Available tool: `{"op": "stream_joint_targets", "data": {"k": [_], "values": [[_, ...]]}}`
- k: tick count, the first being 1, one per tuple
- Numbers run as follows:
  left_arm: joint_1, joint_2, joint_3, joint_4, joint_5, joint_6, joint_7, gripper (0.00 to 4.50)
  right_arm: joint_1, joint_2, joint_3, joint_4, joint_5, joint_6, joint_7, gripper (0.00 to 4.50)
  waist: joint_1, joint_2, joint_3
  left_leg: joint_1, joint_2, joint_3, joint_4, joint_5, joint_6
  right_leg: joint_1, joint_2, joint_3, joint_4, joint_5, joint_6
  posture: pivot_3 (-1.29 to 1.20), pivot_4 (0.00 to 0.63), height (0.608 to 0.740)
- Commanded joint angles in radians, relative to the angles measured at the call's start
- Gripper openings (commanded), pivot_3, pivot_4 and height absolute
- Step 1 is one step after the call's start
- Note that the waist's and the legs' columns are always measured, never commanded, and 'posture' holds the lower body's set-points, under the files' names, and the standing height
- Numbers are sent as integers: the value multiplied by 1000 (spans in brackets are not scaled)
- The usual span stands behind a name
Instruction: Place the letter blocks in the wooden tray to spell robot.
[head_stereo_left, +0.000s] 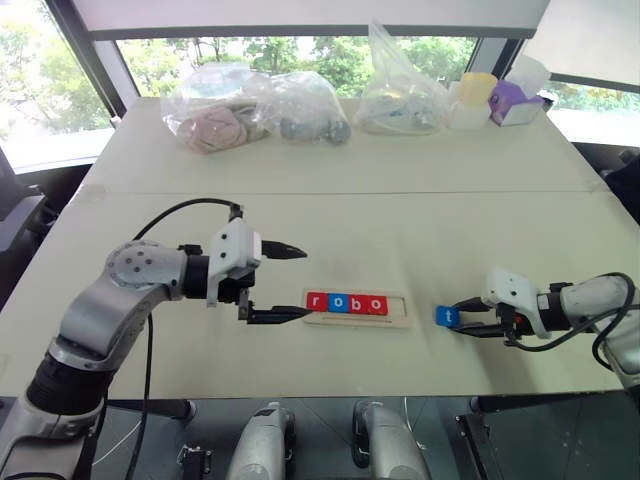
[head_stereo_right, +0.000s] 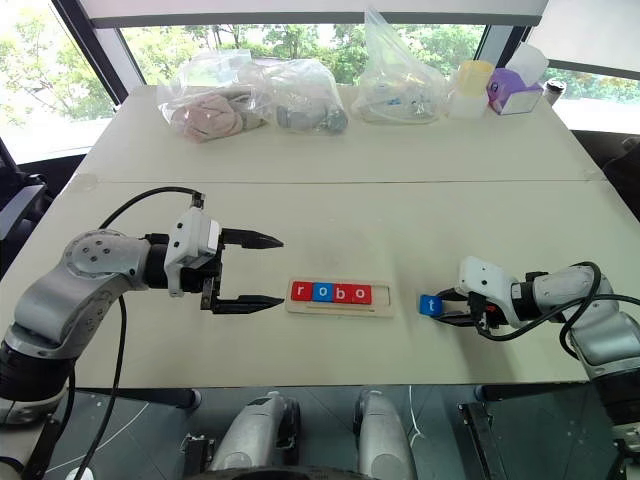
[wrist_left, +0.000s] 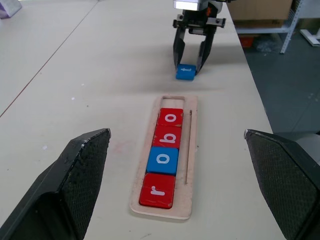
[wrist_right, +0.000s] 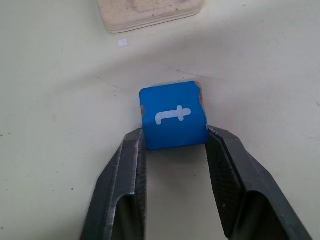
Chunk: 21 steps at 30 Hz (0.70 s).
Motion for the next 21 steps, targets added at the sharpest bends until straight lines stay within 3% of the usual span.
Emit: {"op": "stream_joint_targets", "data": {"k": [1,11,21], "values": [[-15,8,20,-26,-11,-2,-4,4500,1,6,3,-27,-13,-7,-12,1106,0,0,0,0,0,0,0,0,0,0,0,0,0,0,0,0,150,740],[-12,3,18,-30,-14,0,1,4500,-154,3,26,-192,38,146,34,1106,1,0,0,0,0,0,0,0,0,0,0,0,1,1,-1,0,150,740],[0,8,29,-46,-17,7,13,4500,-217,46,138,-176,-11,154,51,1106,1,0,0,-1,0,0,0,0,0,0,0,0,0,1,-2,0,150,740]]}}
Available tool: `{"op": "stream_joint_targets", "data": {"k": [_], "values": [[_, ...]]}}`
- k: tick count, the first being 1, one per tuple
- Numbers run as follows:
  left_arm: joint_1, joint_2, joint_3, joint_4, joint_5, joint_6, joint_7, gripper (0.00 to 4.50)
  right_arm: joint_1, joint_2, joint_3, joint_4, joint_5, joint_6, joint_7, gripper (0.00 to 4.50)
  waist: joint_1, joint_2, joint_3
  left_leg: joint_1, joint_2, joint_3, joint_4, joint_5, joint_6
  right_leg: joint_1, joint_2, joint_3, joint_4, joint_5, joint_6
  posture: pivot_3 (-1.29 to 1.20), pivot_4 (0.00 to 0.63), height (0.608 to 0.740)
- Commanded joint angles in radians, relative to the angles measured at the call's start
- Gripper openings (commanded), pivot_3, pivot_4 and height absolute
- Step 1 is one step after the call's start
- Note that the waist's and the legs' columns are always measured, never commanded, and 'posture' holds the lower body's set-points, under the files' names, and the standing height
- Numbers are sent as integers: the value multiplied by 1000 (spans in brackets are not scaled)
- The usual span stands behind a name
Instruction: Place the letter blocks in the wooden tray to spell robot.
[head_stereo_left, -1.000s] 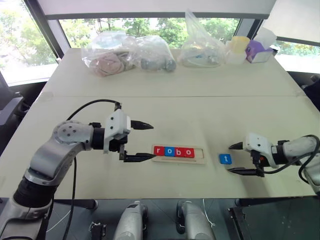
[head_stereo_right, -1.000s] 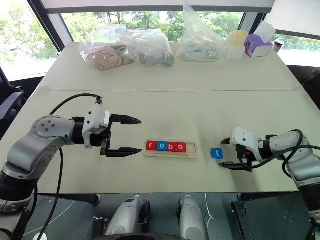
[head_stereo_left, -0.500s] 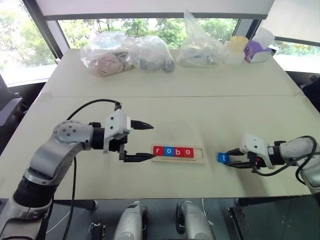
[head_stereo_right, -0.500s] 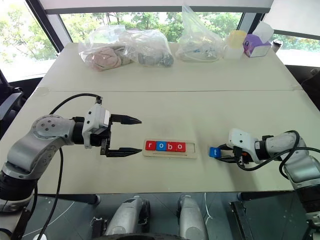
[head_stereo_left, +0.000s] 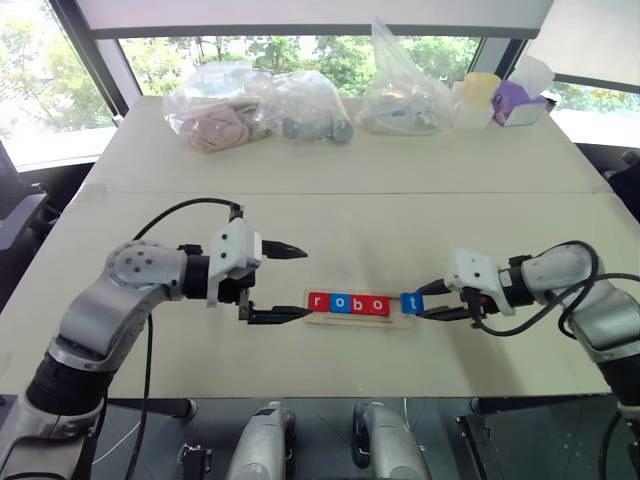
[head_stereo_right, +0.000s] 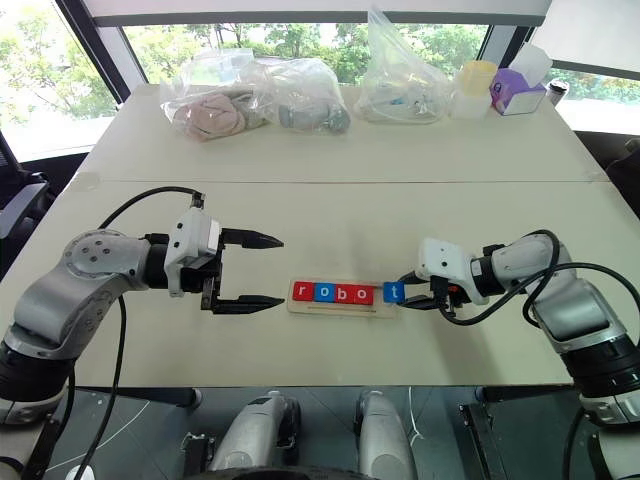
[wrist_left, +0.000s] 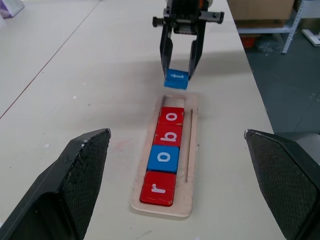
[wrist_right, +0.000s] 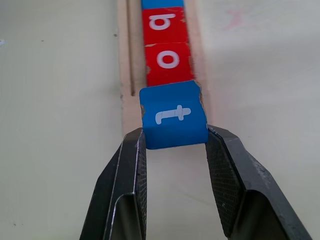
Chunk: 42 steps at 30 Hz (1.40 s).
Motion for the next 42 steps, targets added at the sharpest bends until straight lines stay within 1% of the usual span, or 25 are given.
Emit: {"op": "stream_joint_targets", "data": {"k": [1,10,21,42], "values": [[2,8,30,-41,-17,4,10,4500,-29,4,9,-8,-10,-7,6,1106,0,0,0,0,0,0,0,0,0,0,0,0,0,0,0,0,150,740],[10,8,34,-56,-21,15,22,4500,-66,45,52,24,-37,-7,-1,1106,0,0,0,0,0,0,0,0,0,0,0,0,0,0,0,0,150,740],[18,8,35,-70,-29,21,34,4500,-93,65,67,79,-71,-38,3,1106,0,0,0,0,0,0,0,0,0,0,0,0,1,0,0,0,150,740],[21,10,31,-71,-30,13,44,4500,-100,76,81,60,-77,-13,13,1106,0,0,0,0,0,0,0,0,0,0,0,0,1,0,0,0,150,740]]}}
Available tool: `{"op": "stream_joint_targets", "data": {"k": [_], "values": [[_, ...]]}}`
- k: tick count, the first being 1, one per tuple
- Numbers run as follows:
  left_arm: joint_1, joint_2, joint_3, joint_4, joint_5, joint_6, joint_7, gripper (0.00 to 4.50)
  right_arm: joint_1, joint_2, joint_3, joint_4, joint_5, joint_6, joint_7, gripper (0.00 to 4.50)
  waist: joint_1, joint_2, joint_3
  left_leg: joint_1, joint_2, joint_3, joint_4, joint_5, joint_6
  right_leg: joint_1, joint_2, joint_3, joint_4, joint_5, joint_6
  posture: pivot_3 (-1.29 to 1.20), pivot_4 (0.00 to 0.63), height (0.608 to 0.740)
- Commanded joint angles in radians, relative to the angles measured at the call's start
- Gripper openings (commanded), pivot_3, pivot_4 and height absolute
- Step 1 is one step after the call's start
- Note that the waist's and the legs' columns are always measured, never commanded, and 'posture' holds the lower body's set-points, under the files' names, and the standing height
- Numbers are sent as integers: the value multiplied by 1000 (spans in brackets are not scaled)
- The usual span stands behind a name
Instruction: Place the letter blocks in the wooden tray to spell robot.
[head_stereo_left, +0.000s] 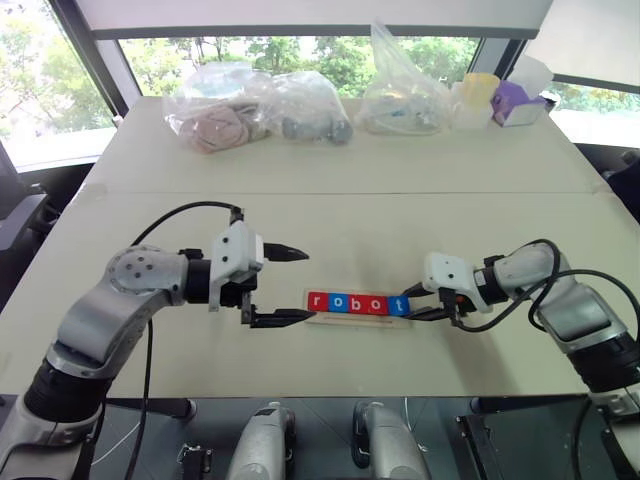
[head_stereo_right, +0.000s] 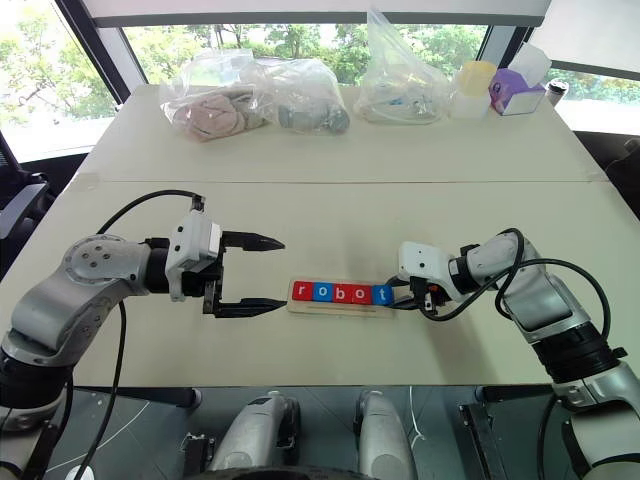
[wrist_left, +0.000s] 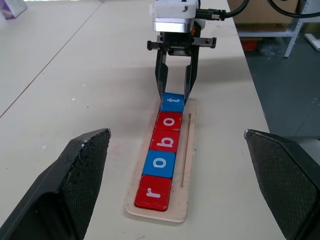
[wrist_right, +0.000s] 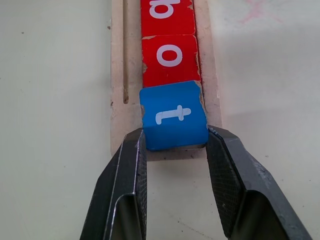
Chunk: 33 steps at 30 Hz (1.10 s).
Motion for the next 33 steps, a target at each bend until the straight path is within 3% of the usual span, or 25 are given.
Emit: {"op": "stream_joint_targets", "data": {"k": [1,5,11,12,33], "values": [[-2,7,28,-31,-9,-8,3,4500,-17,-3,-7,-28,4,5,9,1106,0,0,0,0,0,0,0,0,0,0,0,0,0,0,0,0,150,740],[-3,7,28,-29,-7,-11,3,4500,-16,-4,-8,-30,5,13,13,1106,0,0,0,0,0,0,0,0,0,0,0,0,0,0,0,0,150,740],[-5,7,26,-26,-7,-14,0,4500,-24,0,-10,-31,5,27,11,4208,0,0,0,0,0,0,0,0,0,0,0,0,0,0,0,0,150,740],[-5,7,26,-26,-6,-14,0,4500,-24,0,-10,-31,4,27,10,4475,0,0,0,0,0,0,0,0,0,0,0,0,0,0,0,0,150,740],[-12,1,18,-25,-7,-9,3,4500,-57,26,-29,36,-4,-6,-52,4475,0,0,0,0,0,0,0,0,0,0,0,0,0,0,0,0,150,740]]}}
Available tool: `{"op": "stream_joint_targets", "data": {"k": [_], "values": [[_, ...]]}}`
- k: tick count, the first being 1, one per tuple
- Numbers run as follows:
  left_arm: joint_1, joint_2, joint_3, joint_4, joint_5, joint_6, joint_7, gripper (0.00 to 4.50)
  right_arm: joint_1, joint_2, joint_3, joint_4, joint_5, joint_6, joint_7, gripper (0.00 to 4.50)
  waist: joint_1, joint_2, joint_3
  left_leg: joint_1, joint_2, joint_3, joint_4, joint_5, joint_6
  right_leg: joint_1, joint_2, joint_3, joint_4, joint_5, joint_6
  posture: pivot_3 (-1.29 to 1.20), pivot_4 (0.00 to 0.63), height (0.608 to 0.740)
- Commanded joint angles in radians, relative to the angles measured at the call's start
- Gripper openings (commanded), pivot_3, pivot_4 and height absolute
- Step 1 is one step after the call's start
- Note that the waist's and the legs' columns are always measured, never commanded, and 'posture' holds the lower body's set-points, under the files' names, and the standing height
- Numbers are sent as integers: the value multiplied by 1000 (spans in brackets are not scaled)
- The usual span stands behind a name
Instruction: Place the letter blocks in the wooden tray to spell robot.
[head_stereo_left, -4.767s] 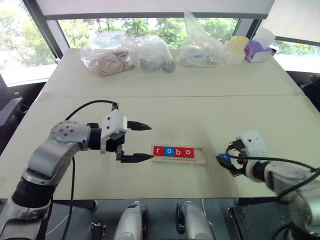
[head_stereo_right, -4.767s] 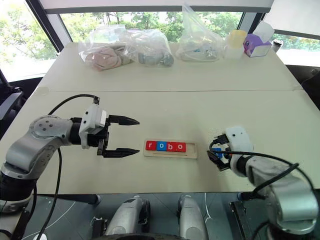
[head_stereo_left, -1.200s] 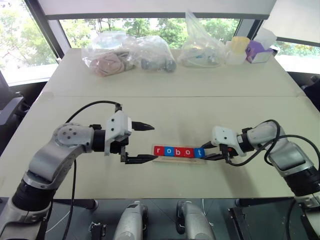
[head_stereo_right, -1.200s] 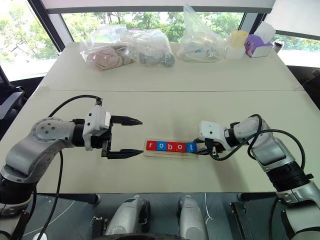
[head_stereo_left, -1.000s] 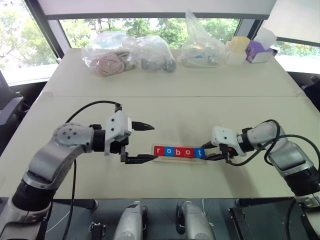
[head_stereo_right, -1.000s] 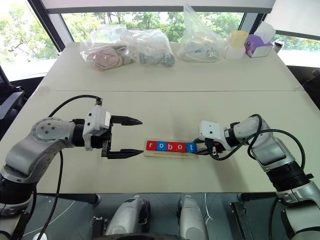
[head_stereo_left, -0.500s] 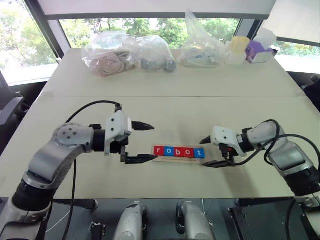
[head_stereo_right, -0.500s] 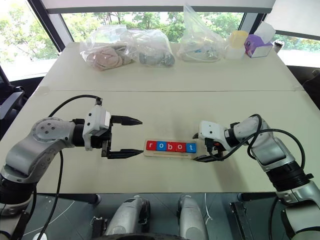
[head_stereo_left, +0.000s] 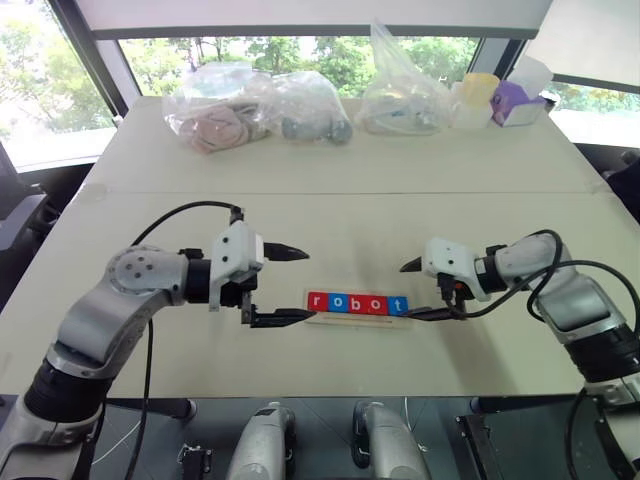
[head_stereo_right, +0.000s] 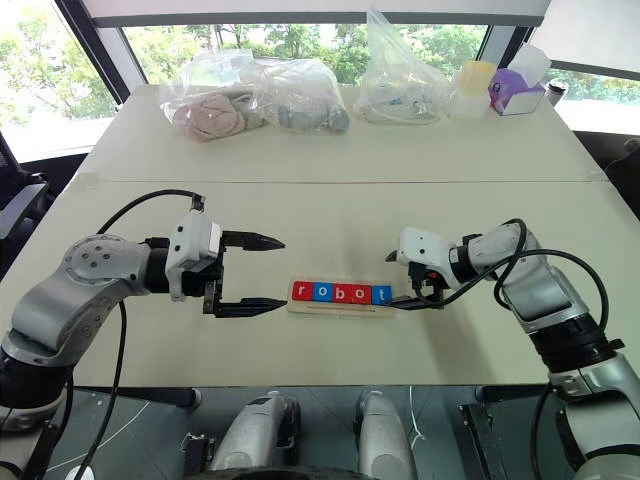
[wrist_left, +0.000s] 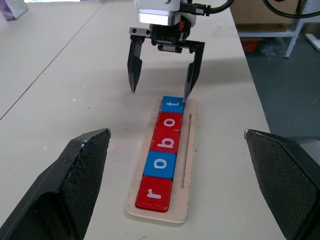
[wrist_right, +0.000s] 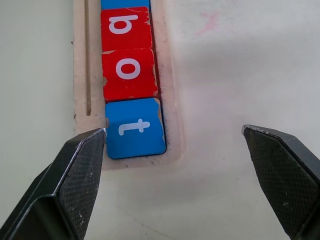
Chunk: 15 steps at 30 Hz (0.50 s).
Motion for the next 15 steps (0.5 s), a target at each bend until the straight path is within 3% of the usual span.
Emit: {"op": "stream_joint_targets", "data": {"k": [1,8,15], "values": [[-11,2,19,-25,-8,-5,2,4500,-11,6,-14,4,-4,-24,-7,4475,0,0,0,0,0,0,0,0,0,0,0,0,0,0,0,0,150,740],[-6,10,27,-33,-13,2,2,4500,-23,-16,-54,-37,31,20,11,4475,0,0,0,0,0,0,0,0,0,0,0,0,0,0,0,0,150,740],[17,31,54,-45,-23,15,8,4500,75,-122,-214,-238,167,191,10,4475,2,0,0,0,0,-1,0,0,0,0,0,0,0,0,0,0,150,740]]}}
